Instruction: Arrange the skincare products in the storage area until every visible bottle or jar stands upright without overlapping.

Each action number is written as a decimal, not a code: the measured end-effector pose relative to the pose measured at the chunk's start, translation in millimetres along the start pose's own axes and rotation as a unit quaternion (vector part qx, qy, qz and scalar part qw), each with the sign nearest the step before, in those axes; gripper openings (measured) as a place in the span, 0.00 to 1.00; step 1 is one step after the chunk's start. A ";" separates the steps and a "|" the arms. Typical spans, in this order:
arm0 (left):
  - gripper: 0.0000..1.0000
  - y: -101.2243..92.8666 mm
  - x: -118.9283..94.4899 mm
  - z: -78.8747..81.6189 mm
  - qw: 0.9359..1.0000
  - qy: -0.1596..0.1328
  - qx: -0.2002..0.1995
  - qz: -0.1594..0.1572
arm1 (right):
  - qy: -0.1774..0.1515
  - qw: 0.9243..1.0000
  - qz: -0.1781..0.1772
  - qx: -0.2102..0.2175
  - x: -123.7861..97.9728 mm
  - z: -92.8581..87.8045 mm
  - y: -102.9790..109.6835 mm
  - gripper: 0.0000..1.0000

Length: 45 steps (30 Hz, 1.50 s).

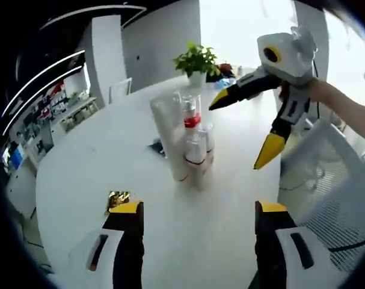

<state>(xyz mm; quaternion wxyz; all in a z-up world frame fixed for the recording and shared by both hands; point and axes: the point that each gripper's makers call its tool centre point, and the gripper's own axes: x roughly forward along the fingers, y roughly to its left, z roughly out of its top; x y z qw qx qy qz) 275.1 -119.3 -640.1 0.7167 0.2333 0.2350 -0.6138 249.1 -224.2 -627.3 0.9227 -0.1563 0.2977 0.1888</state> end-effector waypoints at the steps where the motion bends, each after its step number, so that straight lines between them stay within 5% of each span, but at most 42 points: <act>1: 0.76 1.0 -2.0 -0.9 1.000 0.001 0.000 0.002 | -0.003 1.000 -0.001 -0.001 -0.9 1.3 0.2 0.88; 17: 0.97 8.7 -23.6 -1.4 1.000 -0.004 -0.005 0.008 | -0.010 1.000 -0.005 -0.014 -5.5 7.1 4.3 0.99; 45: 0.97 12.3 -48.2 -13.8 0.999 0.009 -0.030 0.022 | -0.023 1.000 0.011 -0.014 -22.1 18.4 13.5 1.00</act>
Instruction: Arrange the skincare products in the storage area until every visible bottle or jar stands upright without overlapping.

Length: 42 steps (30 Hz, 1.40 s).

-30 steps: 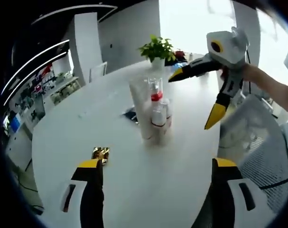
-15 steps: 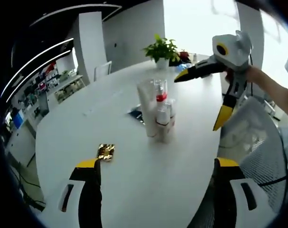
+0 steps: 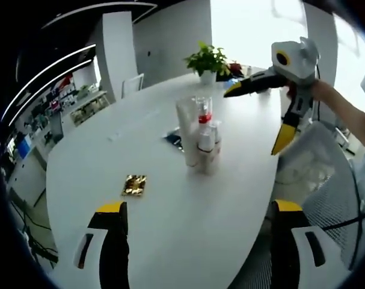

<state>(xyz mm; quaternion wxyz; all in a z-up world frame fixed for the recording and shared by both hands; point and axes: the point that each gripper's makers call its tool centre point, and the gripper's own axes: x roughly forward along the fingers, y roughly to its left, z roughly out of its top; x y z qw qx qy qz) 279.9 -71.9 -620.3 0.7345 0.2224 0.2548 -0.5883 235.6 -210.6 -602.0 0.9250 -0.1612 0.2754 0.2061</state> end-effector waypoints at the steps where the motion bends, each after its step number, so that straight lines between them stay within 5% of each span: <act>1: 0.97 0.4 -0.7 -0.4 1.000 -0.001 -0.001 0.001 | 0.000 1.000 0.001 0.000 0.0 -0.1 0.3 1.00; 21: 0.97 8.7 -0.8 -17.4 0.999 0.029 -0.018 -0.013 | 0.010 0.999 0.006 0.041 -1.4 -15.7 -13.1 1.00; 32: 0.97 16.6 13.2 -24.1 0.998 0.041 -0.033 -0.019 | 0.028 0.998 -0.010 0.060 4.1 -32.6 -39.8 1.00; 42: 0.94 46.5 35.7 -22.4 0.998 0.039 -0.057 -0.012 | 0.053 0.995 -0.026 0.084 7.6 -54.8 -71.6 1.00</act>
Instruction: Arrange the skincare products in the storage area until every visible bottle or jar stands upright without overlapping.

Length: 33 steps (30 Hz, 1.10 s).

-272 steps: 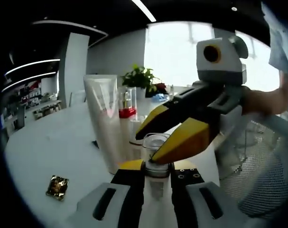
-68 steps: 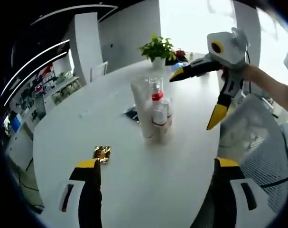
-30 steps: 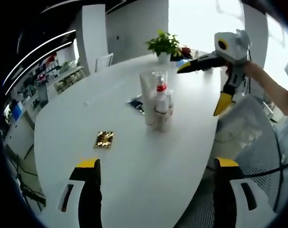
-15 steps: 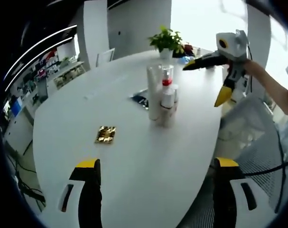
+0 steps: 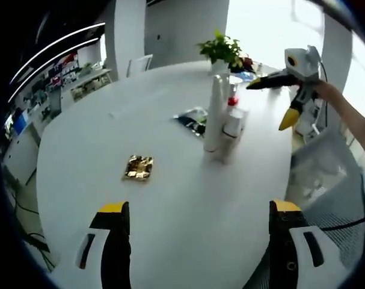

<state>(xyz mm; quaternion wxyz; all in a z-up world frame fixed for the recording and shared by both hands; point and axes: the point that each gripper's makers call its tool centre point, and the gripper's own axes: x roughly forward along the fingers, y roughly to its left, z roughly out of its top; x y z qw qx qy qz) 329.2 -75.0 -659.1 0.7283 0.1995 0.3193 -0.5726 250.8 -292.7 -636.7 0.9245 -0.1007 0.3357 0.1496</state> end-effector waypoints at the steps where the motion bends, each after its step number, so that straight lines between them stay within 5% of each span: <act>1: 0.93 2.4 2.1 1.7 1.000 -0.002 0.002 0.000 | -0.002 1.000 -0.001 0.002 0.7 -0.2 -3.0 1.00; 13: 0.75 30.0 37.8 32.2 1.000 -0.008 0.006 -0.007 | 0.011 1.000 -0.016 0.019 7.9 -9.3 -29.0 0.95; 18: 0.58 45.2 56.6 54.5 0.999 -0.034 0.008 -0.007 | 0.020 0.999 -0.013 0.035 11.1 -15.1 -37.5 0.88; 24: 0.47 49.7 82.9 65.8 0.999 -0.026 0.003 -0.030 | 0.029 0.998 -0.018 0.048 18.1 -24.0 -49.6 0.83; 33: 0.29 46.5 118.2 82.7 0.998 -0.016 -0.006 -0.065 | 0.034 0.993 -0.022 0.110 28.5 -33.5 -67.2 0.59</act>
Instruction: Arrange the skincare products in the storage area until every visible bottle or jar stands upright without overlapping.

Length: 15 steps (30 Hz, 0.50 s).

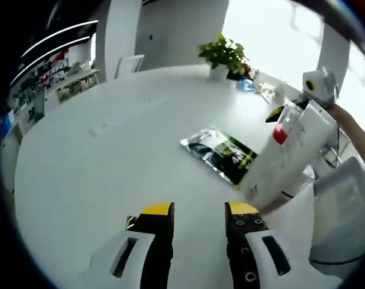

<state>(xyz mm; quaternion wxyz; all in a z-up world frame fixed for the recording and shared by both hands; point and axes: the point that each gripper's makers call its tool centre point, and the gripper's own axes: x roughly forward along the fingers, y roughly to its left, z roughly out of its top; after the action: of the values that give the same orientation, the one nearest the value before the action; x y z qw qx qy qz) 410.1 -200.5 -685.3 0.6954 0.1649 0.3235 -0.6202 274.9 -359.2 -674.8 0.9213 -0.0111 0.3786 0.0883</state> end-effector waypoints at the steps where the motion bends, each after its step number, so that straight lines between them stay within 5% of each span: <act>1: 0.27 0.0 3.4 2.2 1.000 0.000 -0.004 -0.004 | 0.002 1.000 0.002 -0.003 0.7 0.2 -1.0 0.57; 9: 0.22 -8.2 39.4 12.2 0.998 0.020 -0.028 -0.044 | -0.023 0.999 0.025 0.022 13.5 12.9 -9.4 0.47; 15: 0.21 -14.7 62.5 11.4 0.996 0.039 -0.052 -0.069 | -0.009 0.998 0.030 0.063 30.4 2.8 -21.1 0.40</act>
<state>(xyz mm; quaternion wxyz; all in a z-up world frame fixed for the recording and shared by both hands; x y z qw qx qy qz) 400.0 -257.5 -715.3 0.6455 0.1296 0.3926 -0.6422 301.7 -375.0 -695.1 0.9206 0.0589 0.3749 0.0922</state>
